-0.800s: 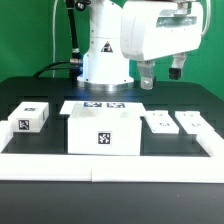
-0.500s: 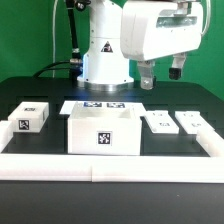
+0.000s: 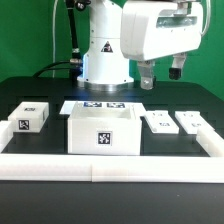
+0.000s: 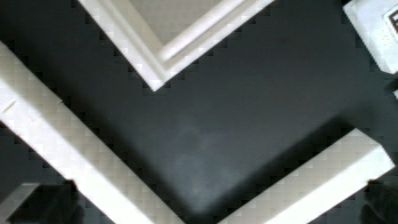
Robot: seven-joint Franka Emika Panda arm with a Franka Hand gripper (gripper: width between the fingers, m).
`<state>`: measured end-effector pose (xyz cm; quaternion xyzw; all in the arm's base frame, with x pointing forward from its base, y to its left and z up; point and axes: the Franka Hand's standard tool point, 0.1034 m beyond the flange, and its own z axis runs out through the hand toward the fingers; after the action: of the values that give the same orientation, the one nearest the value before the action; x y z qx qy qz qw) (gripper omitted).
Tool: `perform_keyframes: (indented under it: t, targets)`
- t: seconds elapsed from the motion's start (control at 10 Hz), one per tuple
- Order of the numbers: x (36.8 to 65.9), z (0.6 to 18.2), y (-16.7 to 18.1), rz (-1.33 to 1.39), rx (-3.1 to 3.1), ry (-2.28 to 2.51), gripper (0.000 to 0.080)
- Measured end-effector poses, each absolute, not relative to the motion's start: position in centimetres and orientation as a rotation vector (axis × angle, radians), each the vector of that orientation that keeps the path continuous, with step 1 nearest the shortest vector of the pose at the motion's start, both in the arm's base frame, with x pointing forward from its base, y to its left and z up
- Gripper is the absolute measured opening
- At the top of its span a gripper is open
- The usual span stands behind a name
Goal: Assemble cabinet
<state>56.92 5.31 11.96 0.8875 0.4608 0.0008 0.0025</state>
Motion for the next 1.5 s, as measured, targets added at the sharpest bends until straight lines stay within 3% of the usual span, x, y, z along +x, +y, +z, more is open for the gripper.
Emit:
perform_keyframes:
  t: [0.4,1.5]
  targets:
    - [55.8,10.5,3.1,0.018,2.452,1.875,0.0798]
    - [55.5,9.8,0.9,0.012,2.234,2.123,0.0798]
